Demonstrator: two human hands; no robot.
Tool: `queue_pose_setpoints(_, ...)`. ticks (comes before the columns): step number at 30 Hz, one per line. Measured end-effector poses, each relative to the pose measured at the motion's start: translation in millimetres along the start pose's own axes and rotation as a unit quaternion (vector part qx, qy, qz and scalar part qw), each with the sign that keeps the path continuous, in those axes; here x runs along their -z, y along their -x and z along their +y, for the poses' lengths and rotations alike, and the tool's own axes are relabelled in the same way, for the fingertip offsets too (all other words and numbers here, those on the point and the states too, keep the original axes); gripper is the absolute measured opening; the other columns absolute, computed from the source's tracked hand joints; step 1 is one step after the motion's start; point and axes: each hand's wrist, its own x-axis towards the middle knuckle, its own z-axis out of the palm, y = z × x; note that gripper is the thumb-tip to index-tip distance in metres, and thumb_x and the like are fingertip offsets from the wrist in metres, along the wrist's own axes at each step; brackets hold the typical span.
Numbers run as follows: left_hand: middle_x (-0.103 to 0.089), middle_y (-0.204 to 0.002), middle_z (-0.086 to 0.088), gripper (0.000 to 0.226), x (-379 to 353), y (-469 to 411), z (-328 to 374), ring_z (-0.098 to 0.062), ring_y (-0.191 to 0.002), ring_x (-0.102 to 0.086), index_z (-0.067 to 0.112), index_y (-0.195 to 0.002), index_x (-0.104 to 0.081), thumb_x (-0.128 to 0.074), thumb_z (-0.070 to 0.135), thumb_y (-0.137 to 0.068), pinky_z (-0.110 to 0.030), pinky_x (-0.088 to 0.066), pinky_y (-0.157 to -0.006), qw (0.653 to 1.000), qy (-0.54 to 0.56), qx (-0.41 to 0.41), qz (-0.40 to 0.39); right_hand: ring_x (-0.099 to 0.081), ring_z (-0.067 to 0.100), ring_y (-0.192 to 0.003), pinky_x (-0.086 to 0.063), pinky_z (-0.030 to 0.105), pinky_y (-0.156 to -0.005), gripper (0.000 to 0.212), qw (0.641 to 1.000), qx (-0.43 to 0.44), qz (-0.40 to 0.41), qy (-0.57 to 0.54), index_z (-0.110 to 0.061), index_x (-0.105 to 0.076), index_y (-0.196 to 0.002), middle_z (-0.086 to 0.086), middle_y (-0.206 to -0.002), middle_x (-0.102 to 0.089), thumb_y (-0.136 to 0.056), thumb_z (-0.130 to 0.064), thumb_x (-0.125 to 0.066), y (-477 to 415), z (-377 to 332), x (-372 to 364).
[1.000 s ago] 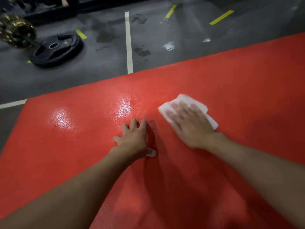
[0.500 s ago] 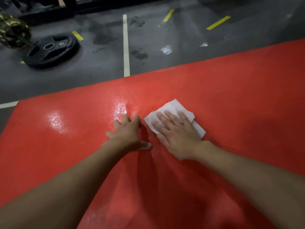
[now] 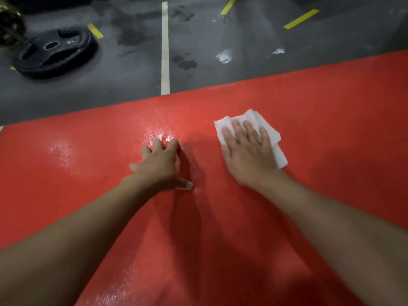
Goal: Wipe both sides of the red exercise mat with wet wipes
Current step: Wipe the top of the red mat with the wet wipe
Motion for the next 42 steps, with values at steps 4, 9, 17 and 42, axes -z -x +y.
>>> queue_pose_setpoints(4, 0.004, -0.159, 0.001, 0.131, -1, -8, 3, -0.029, -0.148, 0.005, 0.044, -0.149, 0.0, -0.09, 0.051, -0.053, -0.079, -0.015, -0.102, 0.999, 0.017, 0.003, -0.031, -0.002, 0.02, -0.153, 0.004, 0.052, -0.12, 0.061, 0.987, 0.159, -0.011, -0.002, -0.035, -0.015, -0.156, -0.003, -0.166, -0.008, -0.098, -0.052, -0.003, 18, -20, -6)
queue_pose_setpoints(9, 0.008, -0.164, 0.002, 0.14, 6, -21, -7, -0.033, -0.15, 0.003, 0.035, -0.155, 0.0, -0.089, 0.06, -0.049, -0.071, -0.019, -0.11, 0.997, 0.013, -0.028, -0.074, -0.003, 0.022, -0.153, 0.0, 0.05, -0.121, 0.058, 1.0, 0.006, 0.005, 0.005, -0.033, -0.015, -0.157, 0.0, -0.166, -0.008, -0.102, -0.049, -0.012, -23, 7, 3)
queue_pose_setpoints(17, -0.007, -0.155, -0.006, 0.122, 29, -31, 5, -0.039, -0.144, -0.005, 0.042, -0.148, -0.009, -0.091, 0.043, -0.057, -0.08, -0.024, -0.097, 0.998, -0.009, 0.01, -0.069, -0.002, 0.02, -0.153, 0.0, 0.048, -0.122, 0.058, 0.998, 0.057, -0.023, 0.01, -0.037, -0.013, -0.157, -0.004, -0.167, -0.006, -0.1, -0.05, -0.006, -36, 7, 8)
queue_pose_setpoints(42, 0.044, -0.151, 0.002, 0.146, 29, -51, 3, -0.04, -0.142, 0.03, 0.048, -0.145, 0.027, -0.091, 0.042, -0.059, -0.083, -0.016, -0.097, 0.986, -0.004, 0.032, -0.162, -0.005, 0.023, -0.153, 0.001, 0.054, -0.121, 0.056, 0.994, 0.105, 0.008, -0.01, -0.038, -0.016, -0.156, -0.001, -0.166, -0.008, -0.101, -0.05, -0.012, -121, -8, 6)
